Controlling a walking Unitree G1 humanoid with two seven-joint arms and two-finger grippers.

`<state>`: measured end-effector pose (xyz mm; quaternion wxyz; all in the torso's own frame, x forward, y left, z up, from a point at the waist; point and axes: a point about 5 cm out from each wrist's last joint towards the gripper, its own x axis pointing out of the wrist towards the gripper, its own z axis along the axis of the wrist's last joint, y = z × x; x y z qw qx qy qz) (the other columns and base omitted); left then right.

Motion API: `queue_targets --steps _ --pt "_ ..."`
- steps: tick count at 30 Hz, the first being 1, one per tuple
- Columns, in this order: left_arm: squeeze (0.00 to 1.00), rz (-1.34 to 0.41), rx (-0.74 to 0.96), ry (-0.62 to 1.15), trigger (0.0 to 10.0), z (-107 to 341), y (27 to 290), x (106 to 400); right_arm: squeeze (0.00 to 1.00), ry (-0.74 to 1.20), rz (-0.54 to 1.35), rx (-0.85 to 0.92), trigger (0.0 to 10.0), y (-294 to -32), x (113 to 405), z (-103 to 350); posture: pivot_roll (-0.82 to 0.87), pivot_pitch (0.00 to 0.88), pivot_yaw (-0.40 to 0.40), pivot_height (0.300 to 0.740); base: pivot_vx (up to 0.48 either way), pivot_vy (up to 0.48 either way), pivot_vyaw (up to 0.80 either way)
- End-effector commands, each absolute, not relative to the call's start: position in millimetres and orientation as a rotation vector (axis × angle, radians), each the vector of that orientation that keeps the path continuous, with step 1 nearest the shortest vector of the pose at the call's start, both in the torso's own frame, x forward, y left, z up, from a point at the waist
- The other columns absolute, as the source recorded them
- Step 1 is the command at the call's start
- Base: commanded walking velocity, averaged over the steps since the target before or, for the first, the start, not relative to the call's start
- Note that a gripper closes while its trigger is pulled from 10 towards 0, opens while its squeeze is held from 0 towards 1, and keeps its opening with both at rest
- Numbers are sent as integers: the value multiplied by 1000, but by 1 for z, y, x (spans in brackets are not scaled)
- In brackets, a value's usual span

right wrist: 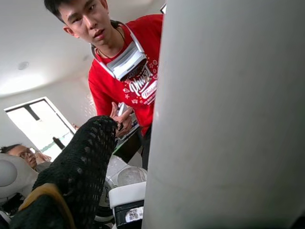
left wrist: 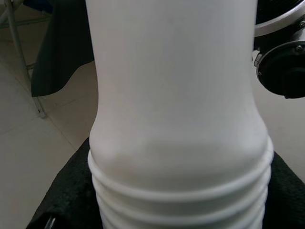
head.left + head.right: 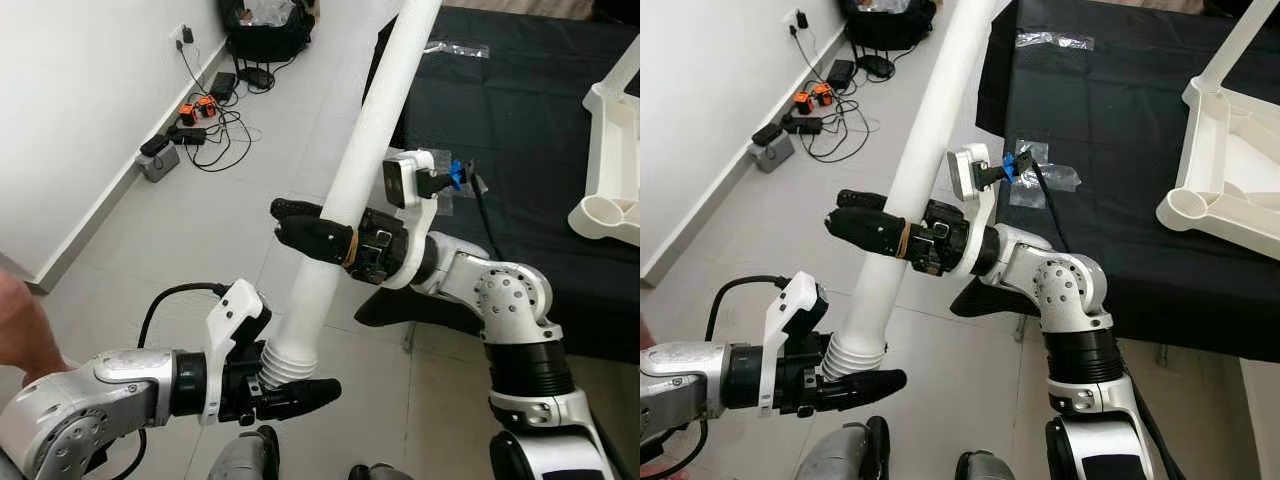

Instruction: Building children table

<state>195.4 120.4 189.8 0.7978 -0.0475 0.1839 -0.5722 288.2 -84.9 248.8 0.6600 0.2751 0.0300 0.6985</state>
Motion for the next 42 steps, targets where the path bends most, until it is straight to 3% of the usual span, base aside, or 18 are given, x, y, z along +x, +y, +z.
queue_targets --steps 1,2,4,5,6,26,27,40,41,42 --pt "0 -1263 -74 406 10000 188 118 189 0 75 1603 624 8667 -83 287 248 77 191 -8 740 0 0 0" --pt "0 -1261 -71 409 10000 187 119 189 0 76 1609 631 8118 -83 287 249 77 191 -8 740 0 0 0" --pt "0 -1259 -70 411 10000 187 120 189 0 76 1614 636 8118 -83 286 249 77 191 -8 740 0 0 0" --pt "0 -1259 -67 412 10000 186 120 189 0 76 1618 641 2706 -83 286 249 74 193 -8 740 0 0 0" --pt "0 -1258 -66 412 10000 186 120 189 0 76 1620 644 196 -83 285 249 74 193 -8 740 0 0 0" --pt "0 -1234 -33 421 10000 185 122 192 0 90 1637 657 0 -82 283 247 71 180 -12 740 0 0 0" --pt "1000 -1229 -26 420 10000 184 122 192 0 90 1639 659 0 -82 283 248 70 177 -10 740 0 0 0" --pt "1000 -1193 25 371 10000 188 124 199 0 58 1616 650 0 -86 287 253 73 169 -13 740 0 0 0" --pt "0 -1200 26 359 10000 190 124 198 0 44 1588 647 0 -88 291 255 73 170 -14 740 0 0 0" --pt "0 -1207 23 339 10000 193 123 199 0 19 1541 646 0 -91 298 257 75 171 -14 740 0 0 0"
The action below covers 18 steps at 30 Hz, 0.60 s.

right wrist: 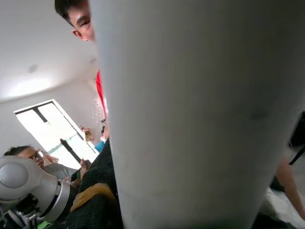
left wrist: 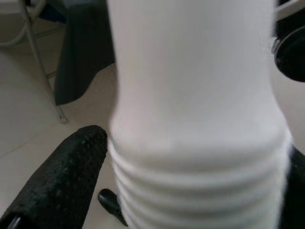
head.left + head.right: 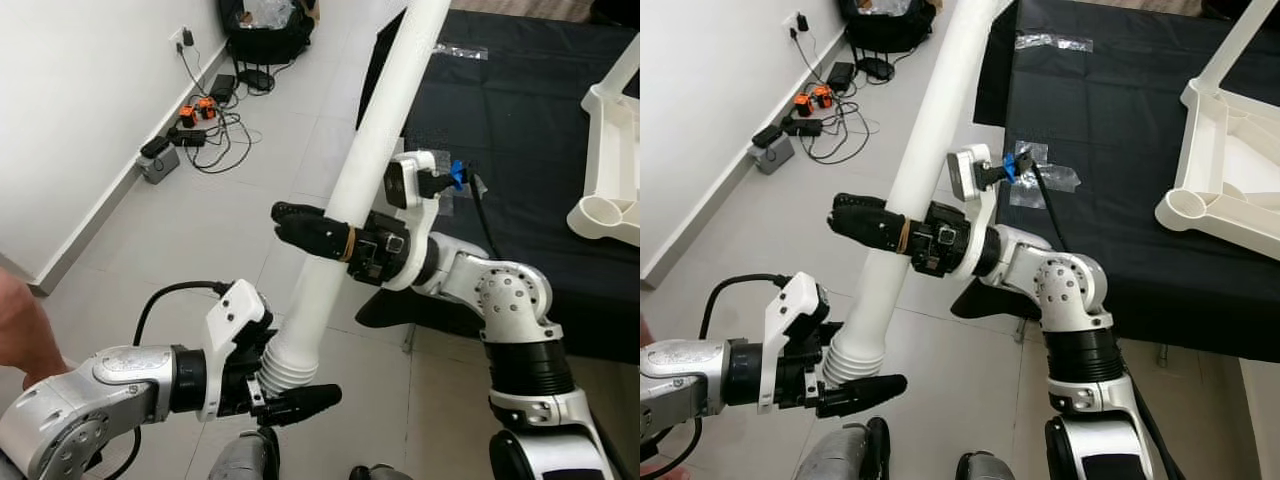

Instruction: Building children table

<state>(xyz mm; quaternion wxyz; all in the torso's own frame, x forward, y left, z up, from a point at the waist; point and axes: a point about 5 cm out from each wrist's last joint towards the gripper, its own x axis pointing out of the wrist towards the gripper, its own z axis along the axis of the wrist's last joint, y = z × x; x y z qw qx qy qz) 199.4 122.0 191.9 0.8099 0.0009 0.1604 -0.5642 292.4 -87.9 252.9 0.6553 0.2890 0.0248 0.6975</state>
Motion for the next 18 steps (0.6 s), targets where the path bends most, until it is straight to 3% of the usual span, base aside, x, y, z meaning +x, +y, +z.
queue_targets --steps 1,14,15,16,17,18 --pt "0 -1207 23 339 10000 193 123 199 0 19 1541 646 0 -91 298 257 75 171 -14 740 0 0 0" --pt "0 -1166 28 294 10000 196 123 200 0 -134 1190 596 0 -114 342 276 79 171 -13 740 0 0 0" --pt "0 -1120 48 298 10000 192 125 203 0 -171 1090 578 4039 -122 350 281 83 171 -16 740 0 0 0" --pt "0 -1120 48 298 10000 192 125 203 0 -171 1090 578 4039 -122 350 281 83 171 -16 740 0 0 0" --pt "0 -1066 53 299 10000 188 128 206 0 -205 952 557 10000 -132 361 286 81 171 -15 740 0 0 0" --pt "0 -1066 53 299 10000 188 128 206 0 -205 952 557 10000 -132 361 286 81 171 -15 740 0 0 0"
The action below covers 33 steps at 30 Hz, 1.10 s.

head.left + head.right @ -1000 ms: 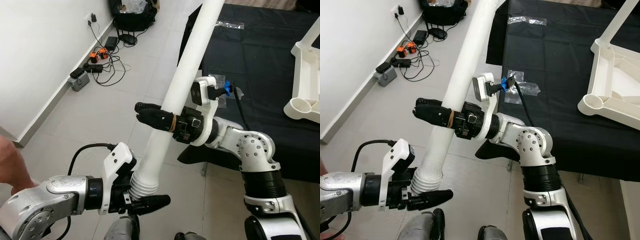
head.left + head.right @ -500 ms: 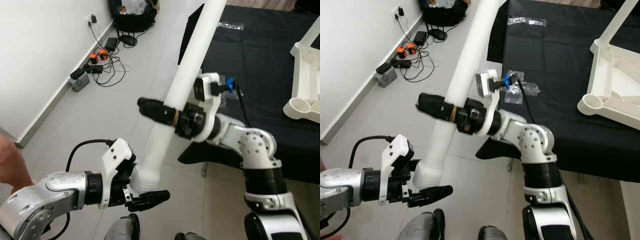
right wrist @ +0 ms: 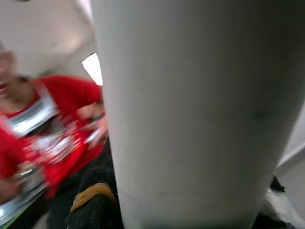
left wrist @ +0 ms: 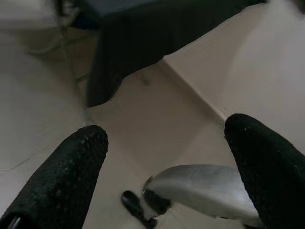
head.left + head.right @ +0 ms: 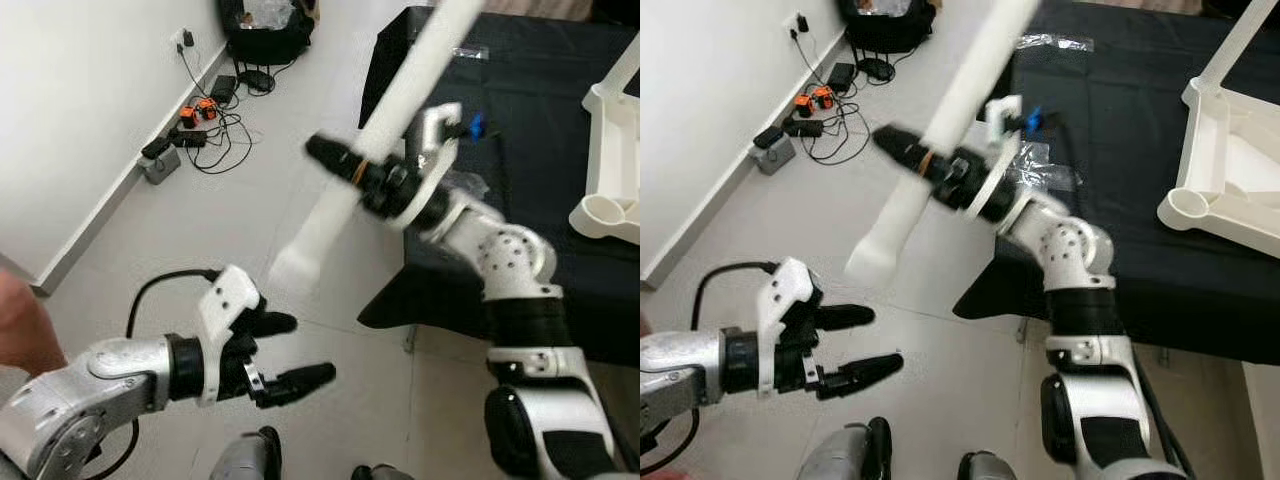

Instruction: Building children table

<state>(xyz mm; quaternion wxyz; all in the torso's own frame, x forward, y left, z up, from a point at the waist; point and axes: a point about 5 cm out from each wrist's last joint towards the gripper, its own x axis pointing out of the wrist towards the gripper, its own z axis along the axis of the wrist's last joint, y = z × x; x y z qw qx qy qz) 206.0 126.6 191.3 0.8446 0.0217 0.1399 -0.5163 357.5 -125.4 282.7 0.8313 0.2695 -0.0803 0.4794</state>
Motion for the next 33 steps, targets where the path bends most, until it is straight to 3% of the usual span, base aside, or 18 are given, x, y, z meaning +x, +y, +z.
queue_targets --steps 1,3,5,6,10,11,15,18,20,24,27,33 --pt "0 -1066 53 299 10000 188 128 206 0 -205 952 557 10000 -132 361 286 81 171 -15 740 0 0 0" --pt "0 -950 67 287 10000 180 131 212 0 -239 766 538 10000 -148 370 295 78 169 -15 740 0 0 0" --pt "0 -889 71 274 10000 178 132 216 0 -244 703 527 10000 -153 372 299 78 169 -15 740 0 0 0" --pt "0 -817 76 263 10000 176 132 221 0 -221 553 438 10000 -159 375 299 78 169 -15 740 0 0 0" --pt "0 -731 76 229 10000 176 133 227 0 -185 353 298 10000 -166 379 299 79 168 -12 740 0 0 0" --pt "0 -573 57 111 10000 191 133 242 0 -216 171 300 10000 -173 383 307 75 160 -7 740 0 0 0" --pt "0 -424 69 8 10000 206 133 253 0 -319 37 264 10000 -178 381 318 67 155 -6 740 0 0 0" --pt "0 -404 82 -8 10000 207 133 254 0 -344 12 249 10000 -178 382 320 67 155 -6 740 0 0 0" --pt "0 -310 36 -68 10000 218 134 260 0 -518 115 146 10000 -165 370 330 67 155 -6 740 0 0 0" --pt "0 -301 30 -74 10000 219 134 261 0 -535 128 135 10000 -163 368 330 67 155 -6 740 0 0 0" --pt "0 -219 48 -155 10000 232 133 263 0 -569 271 155 10000 -147 355 328 66 145 -14 740 0 0 0" --pt "0 -79 73 -296 10000 257 140 269 0 -572 215 67 10000 -138 353 321 61 124 -34 740 0 0 -647"
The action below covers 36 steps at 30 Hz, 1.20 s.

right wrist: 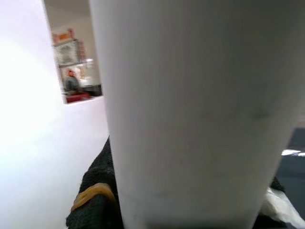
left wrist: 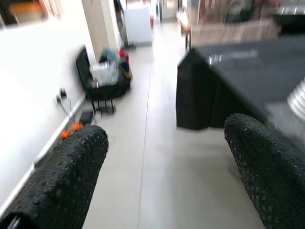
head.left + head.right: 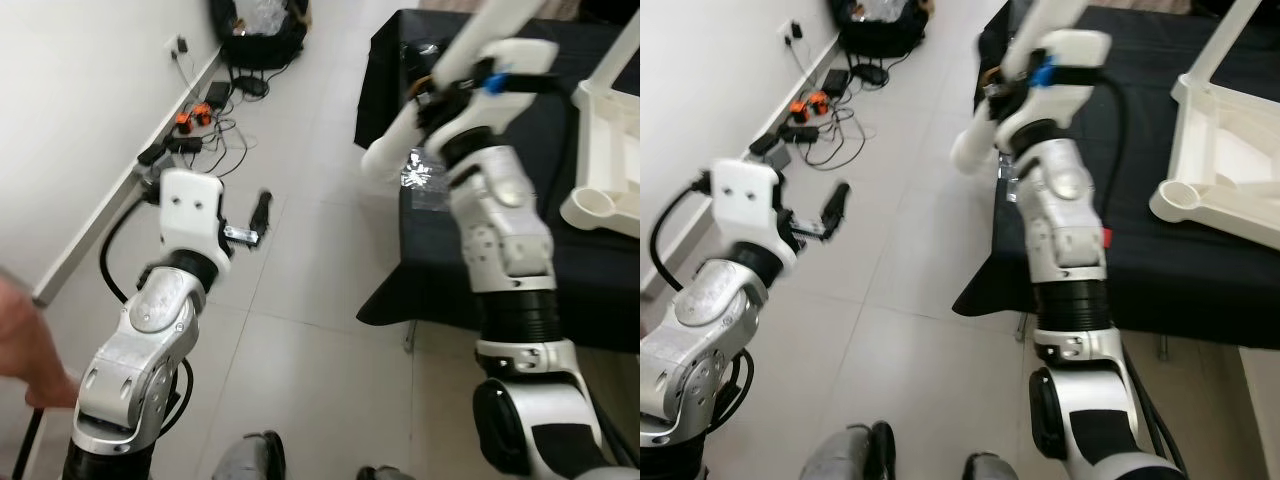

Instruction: Building children table

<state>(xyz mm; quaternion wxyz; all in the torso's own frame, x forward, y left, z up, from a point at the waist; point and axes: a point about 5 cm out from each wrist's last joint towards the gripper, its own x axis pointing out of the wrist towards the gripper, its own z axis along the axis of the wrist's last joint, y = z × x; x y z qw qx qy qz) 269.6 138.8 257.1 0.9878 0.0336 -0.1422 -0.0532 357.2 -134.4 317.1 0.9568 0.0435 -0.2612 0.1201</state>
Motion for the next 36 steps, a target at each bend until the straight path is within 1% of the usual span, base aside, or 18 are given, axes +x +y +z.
queue_targets --steps 1,2,14,21,24,36 --pt "0 -76 72 -300 10000 257 140 269 0 -580 211 63 10000 -138 353 320 61 124 -34 740 0 0 -681" --pt "0 -76 72 -300 10000 257 140 269 0 -580 211 63 10000 -138 353 320 61 124 -34 740 0 0 -681" --pt "0 -48 52 -298 10000 255 138 274 0 -595 303 52 10000 -122 345 318 36 143 -31 740 21 -437 0" --pt "0 -42 56 -300 10000 254 136 275 0 -604 328 32 10000 -116 343 320 38 150 -35 740 311 -360 0" --pt "0 -39 50 -303 10000 254 137 275 0 -599 328 64 10000 -114 343 319 39 150 -39 740 398 -262 0" --pt "0 -20 27 -309 10000 255 141 276 0 -589 329 35 10000 -115 341 316 33 155 -33 740 452 0 0"
